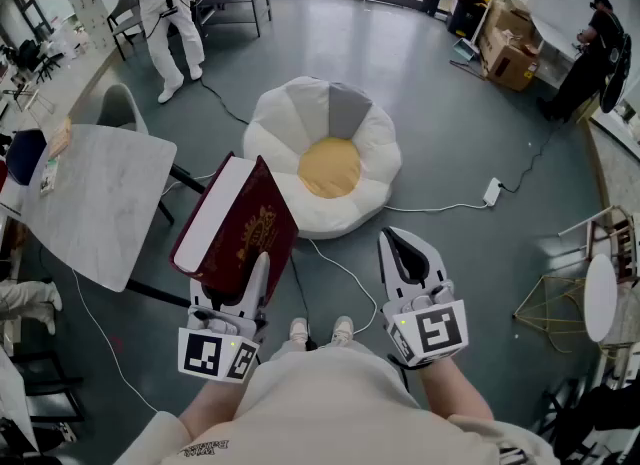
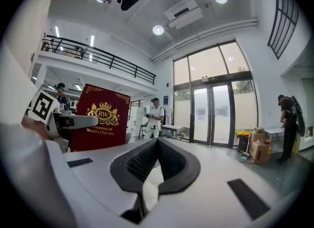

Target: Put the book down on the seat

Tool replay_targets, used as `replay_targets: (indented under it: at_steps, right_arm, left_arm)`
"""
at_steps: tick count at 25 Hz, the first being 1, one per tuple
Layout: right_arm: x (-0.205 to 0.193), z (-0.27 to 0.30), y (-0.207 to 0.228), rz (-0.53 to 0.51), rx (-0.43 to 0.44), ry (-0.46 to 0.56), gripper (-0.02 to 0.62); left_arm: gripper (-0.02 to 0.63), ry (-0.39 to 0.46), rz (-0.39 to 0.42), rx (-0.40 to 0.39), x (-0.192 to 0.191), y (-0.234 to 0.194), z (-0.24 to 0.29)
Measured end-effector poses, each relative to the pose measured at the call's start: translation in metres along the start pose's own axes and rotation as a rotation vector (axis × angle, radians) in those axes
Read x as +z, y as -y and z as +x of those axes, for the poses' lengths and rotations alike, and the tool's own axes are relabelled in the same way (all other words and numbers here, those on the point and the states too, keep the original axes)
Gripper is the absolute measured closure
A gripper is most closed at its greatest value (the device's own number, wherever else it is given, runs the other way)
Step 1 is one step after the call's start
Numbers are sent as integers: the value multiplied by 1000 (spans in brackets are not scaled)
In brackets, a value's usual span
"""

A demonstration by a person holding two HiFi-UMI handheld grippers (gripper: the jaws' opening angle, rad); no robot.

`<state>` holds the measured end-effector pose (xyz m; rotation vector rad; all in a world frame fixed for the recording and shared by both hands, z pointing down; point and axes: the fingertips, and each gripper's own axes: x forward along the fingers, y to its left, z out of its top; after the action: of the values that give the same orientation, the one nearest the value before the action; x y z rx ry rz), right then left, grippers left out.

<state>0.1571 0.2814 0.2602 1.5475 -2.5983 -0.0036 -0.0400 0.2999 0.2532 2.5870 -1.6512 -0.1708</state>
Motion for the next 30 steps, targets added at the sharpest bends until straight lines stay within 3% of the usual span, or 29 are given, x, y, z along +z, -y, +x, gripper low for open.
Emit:
replay_targets:
  at_steps: [12, 23, 30]
  right_arm:
    - [-2, 4, 13, 20, -21, 20, 595]
    - [-15, -1, 28, 13, 13, 2, 595]
    - [-17, -15, 40, -2, 56, 41, 595]
  left_arm:
    - [371, -16, 22, -7, -7, 5, 8]
    - [371, -13, 22, 44, -10, 18, 14]
    - [371, -8, 30, 59, -16, 42, 16]
